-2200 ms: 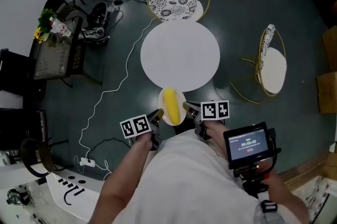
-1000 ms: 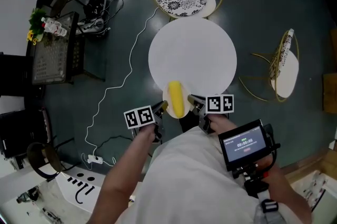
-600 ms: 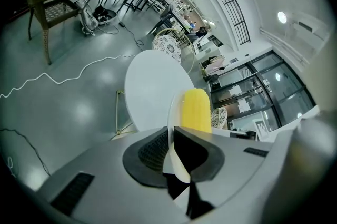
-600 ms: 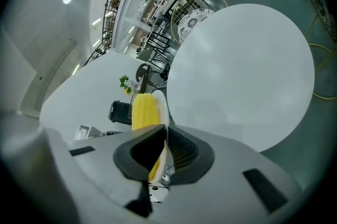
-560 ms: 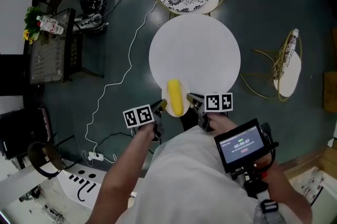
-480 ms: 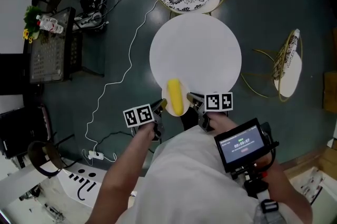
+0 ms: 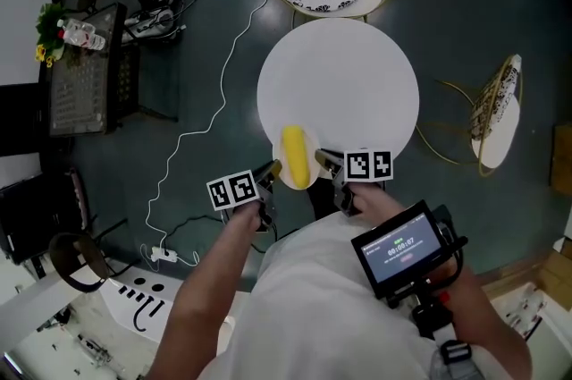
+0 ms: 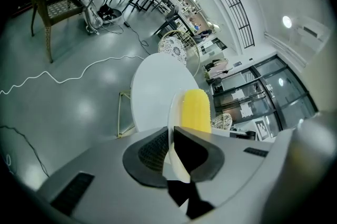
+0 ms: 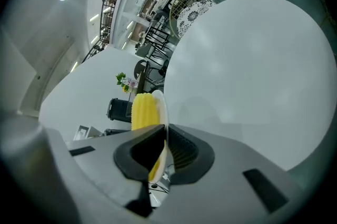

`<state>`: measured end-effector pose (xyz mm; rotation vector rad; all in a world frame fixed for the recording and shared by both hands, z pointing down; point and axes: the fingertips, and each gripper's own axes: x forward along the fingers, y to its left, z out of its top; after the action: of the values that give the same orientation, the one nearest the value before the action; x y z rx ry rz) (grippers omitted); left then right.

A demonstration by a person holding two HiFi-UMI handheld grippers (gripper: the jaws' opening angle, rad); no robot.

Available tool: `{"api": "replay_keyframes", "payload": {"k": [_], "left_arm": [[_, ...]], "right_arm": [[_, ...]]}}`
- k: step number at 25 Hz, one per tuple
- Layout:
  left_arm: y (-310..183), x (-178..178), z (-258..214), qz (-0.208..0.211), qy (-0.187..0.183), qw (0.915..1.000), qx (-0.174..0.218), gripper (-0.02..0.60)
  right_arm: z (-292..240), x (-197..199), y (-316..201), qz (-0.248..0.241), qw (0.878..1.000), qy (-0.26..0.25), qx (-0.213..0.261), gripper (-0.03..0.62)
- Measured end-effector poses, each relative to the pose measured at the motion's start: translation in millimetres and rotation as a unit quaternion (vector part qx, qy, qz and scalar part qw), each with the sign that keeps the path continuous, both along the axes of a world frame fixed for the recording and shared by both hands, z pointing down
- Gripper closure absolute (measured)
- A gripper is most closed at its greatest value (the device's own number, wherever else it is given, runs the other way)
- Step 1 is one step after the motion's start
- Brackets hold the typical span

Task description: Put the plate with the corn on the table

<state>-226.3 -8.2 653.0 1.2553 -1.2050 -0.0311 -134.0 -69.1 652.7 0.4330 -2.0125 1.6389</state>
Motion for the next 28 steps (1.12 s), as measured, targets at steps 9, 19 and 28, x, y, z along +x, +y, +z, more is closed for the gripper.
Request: {"api": "replay_keyframes", "payload": {"k": [9, 19, 28], "left_arm": [[-26, -8, 11, 0.011, 0.003, 0.9999, -0.004, 0.541], [-66, 0, 26, 0.026, 0.008, 0.9996, -0.006, 0.541], [-88, 12, 33, 0.047, 0.009, 0.9988, -0.005, 0.541]], "right_arm": [[11, -6, -24, 0.011, 1.000, 0.003, -0.008, 0.565], [25, 4, -61, 0.029, 0.999, 0.011, -0.008, 0.565], [30, 17, -80, 0.049, 0.999, 0.008, -0.006, 0.565]]}}
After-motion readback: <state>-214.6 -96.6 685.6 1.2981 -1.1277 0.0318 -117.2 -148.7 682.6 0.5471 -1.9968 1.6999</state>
